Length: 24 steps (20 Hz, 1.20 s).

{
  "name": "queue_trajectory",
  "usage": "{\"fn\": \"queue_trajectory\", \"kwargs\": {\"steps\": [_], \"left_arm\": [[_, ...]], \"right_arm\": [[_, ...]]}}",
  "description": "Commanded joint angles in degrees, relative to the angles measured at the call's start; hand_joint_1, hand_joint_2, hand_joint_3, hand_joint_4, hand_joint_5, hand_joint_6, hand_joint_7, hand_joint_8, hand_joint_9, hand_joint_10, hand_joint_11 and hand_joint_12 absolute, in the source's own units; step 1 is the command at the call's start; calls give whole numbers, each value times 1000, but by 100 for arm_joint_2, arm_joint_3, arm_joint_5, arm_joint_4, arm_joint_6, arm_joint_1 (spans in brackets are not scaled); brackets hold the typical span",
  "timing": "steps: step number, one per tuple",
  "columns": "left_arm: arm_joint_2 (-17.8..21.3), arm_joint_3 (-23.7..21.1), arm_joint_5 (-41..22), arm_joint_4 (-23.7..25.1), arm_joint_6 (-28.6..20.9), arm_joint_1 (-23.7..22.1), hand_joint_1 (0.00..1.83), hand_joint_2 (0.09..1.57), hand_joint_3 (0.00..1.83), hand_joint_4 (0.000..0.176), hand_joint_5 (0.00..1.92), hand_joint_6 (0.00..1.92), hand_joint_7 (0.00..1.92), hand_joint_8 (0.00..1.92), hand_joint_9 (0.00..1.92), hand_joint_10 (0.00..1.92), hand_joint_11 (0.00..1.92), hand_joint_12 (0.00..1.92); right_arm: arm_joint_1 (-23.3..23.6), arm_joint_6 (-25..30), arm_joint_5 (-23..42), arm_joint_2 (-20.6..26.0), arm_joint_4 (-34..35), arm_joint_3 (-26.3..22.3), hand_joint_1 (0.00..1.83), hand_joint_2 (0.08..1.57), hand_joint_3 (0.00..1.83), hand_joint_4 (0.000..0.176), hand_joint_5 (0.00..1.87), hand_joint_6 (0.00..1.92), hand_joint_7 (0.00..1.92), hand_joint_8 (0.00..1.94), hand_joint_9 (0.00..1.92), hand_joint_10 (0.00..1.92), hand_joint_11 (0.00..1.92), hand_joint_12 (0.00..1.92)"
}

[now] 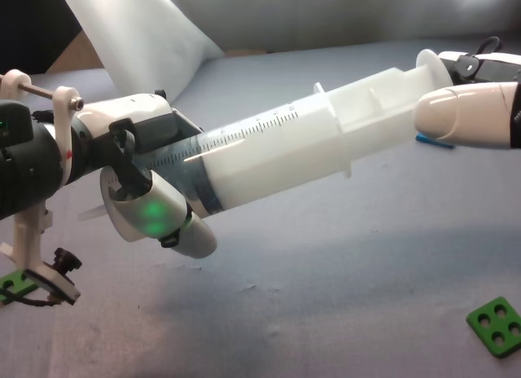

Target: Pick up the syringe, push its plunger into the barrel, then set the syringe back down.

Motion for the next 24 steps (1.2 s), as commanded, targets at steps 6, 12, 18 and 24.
{"fn": "queue_trajectory", "kwargs": {"steps": [6, 12, 18, 24], "left_arm": [[-26, -24, 464, 154, -69, -110, 1488, 1117, 0, 0, 979, 813, 979, 953, 914, 1166, 638, 1616], [-26, -26, 464, 154, -69, -111, 1489, 1117, 0, 0, 968, 847, 973, 952, 921, 1153, 643, 1609], [-26, -34, 465, 155, -61, -123, 1489, 1117, 0, 0, 960, 859, 967, 951, 928, 1141, 651, 1613], [-27, -96, 465, 229, -61, -131, 1489, 1119, 0, 0, 953, 852, 962, 965, 924, 1153, 661, 1612]], "right_arm": [[158, -11, 790, -216, -47, -197, 243, 799, 2, 0, 0, 0, 0, 0, 0, 0, 0, 0], [281, -99, 790, -326, -47, -212, 239, 799, 1, 0, 0, 0, 0, 0, 0, 0, 0, 0], [372, -421, 920, -472, -47, -216, 267, 800, 0, 0, 0, 0, 0, 0, 0, 0, 0, 0], [371, -601, 965, -582, -48, -244, 244, 805, 2, 0, 0, 0, 0, 0, 0, 0, 0, 0]]}}
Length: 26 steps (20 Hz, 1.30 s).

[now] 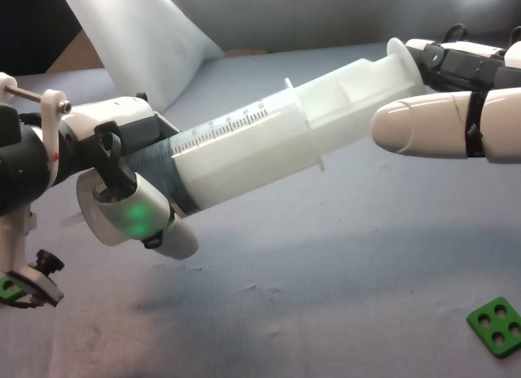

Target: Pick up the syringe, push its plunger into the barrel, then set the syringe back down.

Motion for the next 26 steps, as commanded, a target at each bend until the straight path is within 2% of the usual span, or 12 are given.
{"fn": "queue_trajectory", "kwargs": {"steps": [1, 12, 18, 26], "left_arm": [[-67, -96, 729, 267, -180, -131, 1489, 1118, 0, 0, 951, 859, 964, 959, 927, 1148, 661, 1612], [-66, -103, 728, 277, -181, -130, 1487, 1128, 1, 0, 961, 838, 922, 1029, 899, 1190, 641, 1633], [-66, -103, 728, 268, -182, -130, 1488, 1124, 0, 0, 950, 872, 941, 987, 926, 1170, 633, 1619], [-67, -112, 717, 264, -182, -132, 1487, 1128, 0, 0, 961, 845, 921, 1026, 897, 1196, 644, 1625]], "right_arm": [[95, -17, 1239, -171, -50, -187, 244, 804, 1, 0, 0, 0, 0, 0, 0, 0, 0, 0], [85, -16, 1237, -387, -49, -214, 239, 808, 2, 0, 0, 0, 0, 0, 0, 0, 0, 0], [89, -42, 1237, -506, -50, -227, 252, 800, 0, 0, 0, 0, 0, 0, 0, 0, 0, 0], [106, -68, 1224, -693, -50, -236, 242, 806, 1, 0, 0, 0, 0, 0, 0, 0, 0, 0]]}}
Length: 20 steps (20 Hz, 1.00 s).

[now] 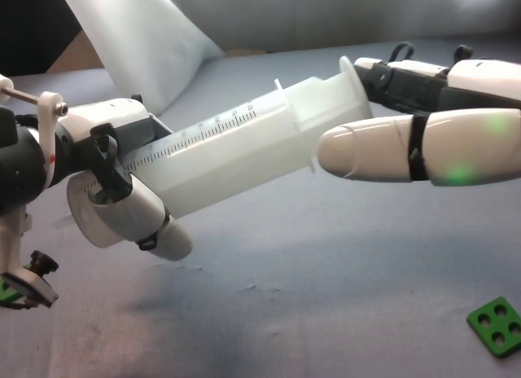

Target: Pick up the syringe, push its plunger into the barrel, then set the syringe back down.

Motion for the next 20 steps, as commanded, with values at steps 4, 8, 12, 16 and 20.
{"fn": "queue_trajectory", "kwargs": {"steps": [4, 8, 12, 16, 20], "left_arm": [[-98, -88, 781, 260, -232, -134, 1487, 1121, 0, 0, 963, 880, 979, 942, 908, 1176, 620, 1610], [-98, -88, 781, 260, -232, -134, 1485, 1127, 0, 0, 973, 848, 950, 981, 899, 1204, 603, 1638], [-98, -91, 781, 260, -232, -134, 1484, 1132, 0, 0, 965, 859, 931, 1004, 887, 1217, 604, 1654], [-98, -100, 781, 260, -231, -133, 1486, 1128, 0, 0, 972, 842, 942, 988, 897, 1203, 613, 1646], [-97, -104, 780, 264, -230, -132, 1485, 1131, 0, 0, 974, 849, 919, 1009, 883, 1217, 623, 1649]], "right_arm": [[138, -103, 1288, -354, -50, -195, 238, 805, 0, 0, 0, 0, 0, 0, 0, 0, 0, 0], [208, -129, 1206, -496, -51, -193, 254, 808, 1, 0, 0, 0, 0, 0, 0, 0, 0, 0], [215, -138, 1185, -597, -51, -191, 247, 804, 0, 0, 0, 0, 0, 0, 0, 0, 0, 0], [209, -139, 1185, -646, -51, -191, 241, 805, 0, 0, 0, 0, 0, 0, 0, 0, 0, 0], [214, -165, 1179, -621, -51, -185, 247, 804, 0, 0, 0, 0, 0, 0, 0, 0, 0, 0]]}}
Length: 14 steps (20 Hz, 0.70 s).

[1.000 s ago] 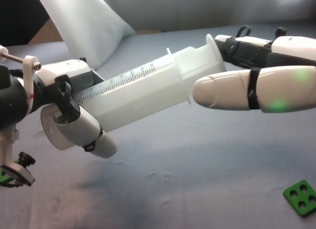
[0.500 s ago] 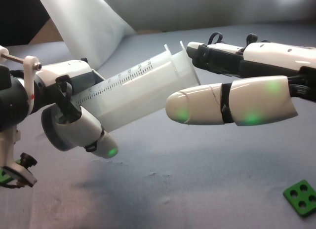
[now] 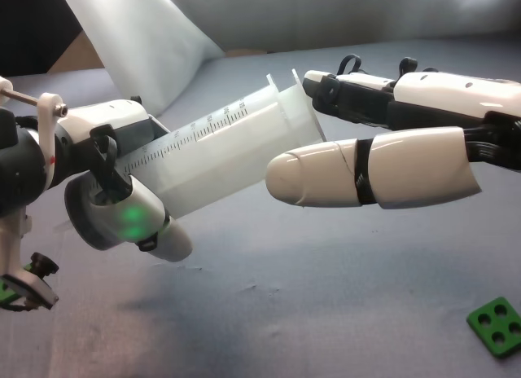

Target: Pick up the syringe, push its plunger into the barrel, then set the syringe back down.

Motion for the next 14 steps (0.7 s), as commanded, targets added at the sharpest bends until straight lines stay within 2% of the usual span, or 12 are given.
{"fn": "queue_trajectory", "kwargs": {"steps": [1, 5, 7, 14], "left_arm": [[-96, -90, 811, 275, -195, -132, 1485, 1131, 0, 0, 972, 853, 919, 1007, 886, 1216, 623, 1644], [-96, -90, 811, 275, -196, -132, 1484, 1136, 0, 0, 961, 871, 916, 1017, 883, 1235, 598, 1654], [-97, -90, 812, 275, -196, -132, 1484, 1133, 0, 0, 990, 798, 908, 1037, 875, 1233, 619, 1655], [-119, -90, 812, 467, -192, -122, 1485, 1131, 0, 0, 967, 862, 945, 981, 880, 1228, 609, 1641]], "right_arm": [[105, -23, 1295, -122, -51, -157, 243, 805, 0, 0, 0, 0, 0, 0, 0, 0, 0, 0], [105, -67, 1264, 69, -51, -154, 259, 801, 0, 0, 0, 0, 0, 0, 0, 0, 0, 0], [106, -142, 1264, 204, -51, -138, 238, 808, 2, 0, 0, 0, 0, 0, 0, 0, 0, 0], [166, -267, 1267, 501, -51, 55, 236, 809, 2, 0, 0, 0, 0, 0, 0, 0, 0, 0]]}}
